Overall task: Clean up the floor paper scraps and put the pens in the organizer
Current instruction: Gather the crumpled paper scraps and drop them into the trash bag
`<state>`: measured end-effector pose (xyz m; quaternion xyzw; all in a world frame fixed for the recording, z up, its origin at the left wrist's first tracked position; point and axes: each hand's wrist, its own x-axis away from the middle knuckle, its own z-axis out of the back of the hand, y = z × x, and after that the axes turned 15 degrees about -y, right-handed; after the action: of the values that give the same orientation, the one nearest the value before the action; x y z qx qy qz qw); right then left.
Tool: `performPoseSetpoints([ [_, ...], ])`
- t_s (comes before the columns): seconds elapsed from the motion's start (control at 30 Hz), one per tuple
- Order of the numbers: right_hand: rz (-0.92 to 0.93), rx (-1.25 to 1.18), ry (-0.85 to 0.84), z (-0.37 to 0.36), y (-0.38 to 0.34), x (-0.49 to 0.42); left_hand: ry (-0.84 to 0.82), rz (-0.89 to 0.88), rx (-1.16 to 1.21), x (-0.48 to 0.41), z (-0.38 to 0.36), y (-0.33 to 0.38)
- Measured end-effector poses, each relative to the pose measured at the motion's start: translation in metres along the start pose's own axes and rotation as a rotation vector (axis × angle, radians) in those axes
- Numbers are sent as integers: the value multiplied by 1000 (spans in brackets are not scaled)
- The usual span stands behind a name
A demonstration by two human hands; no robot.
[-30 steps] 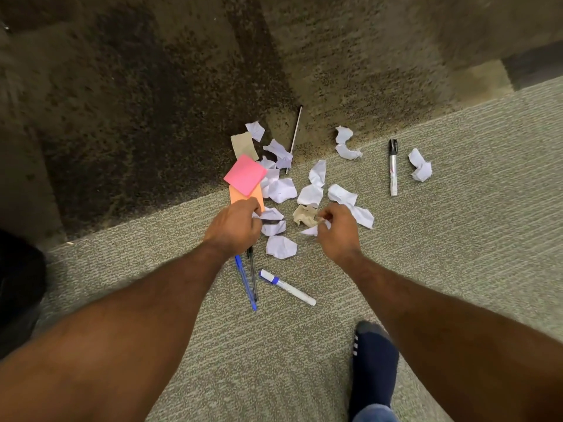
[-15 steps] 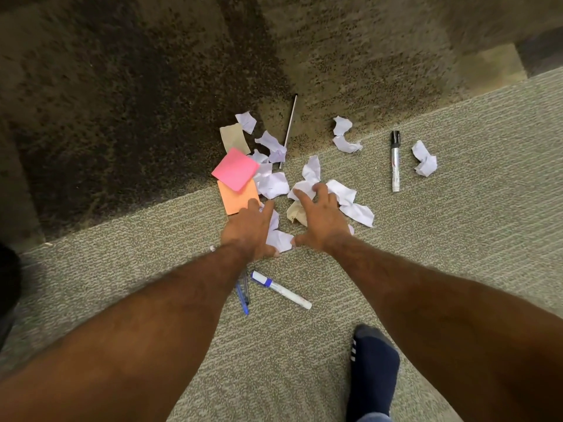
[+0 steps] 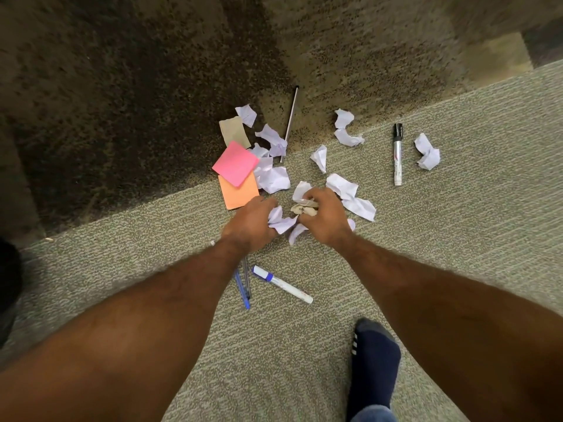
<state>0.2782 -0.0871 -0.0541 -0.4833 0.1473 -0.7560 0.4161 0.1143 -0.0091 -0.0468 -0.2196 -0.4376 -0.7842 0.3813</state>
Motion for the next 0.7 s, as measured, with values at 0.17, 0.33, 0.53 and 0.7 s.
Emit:
performPoseSetpoints([
  [0.17, -141, -483, 19, -4, -14, 12, 88, -77, 427, 15, 0, 4],
  [0.33, -138, -1015, -37, -11, -41, 33, 52, -99, 720, 39, 7, 10],
  [0.53, -86, -1257, -49, -27, -86, 57, 99, -137, 960, 62, 24, 14],
  [0.7, 3, -1427, 70, -43, -138, 65, 183, -239, 1065, 91, 44, 16],
])
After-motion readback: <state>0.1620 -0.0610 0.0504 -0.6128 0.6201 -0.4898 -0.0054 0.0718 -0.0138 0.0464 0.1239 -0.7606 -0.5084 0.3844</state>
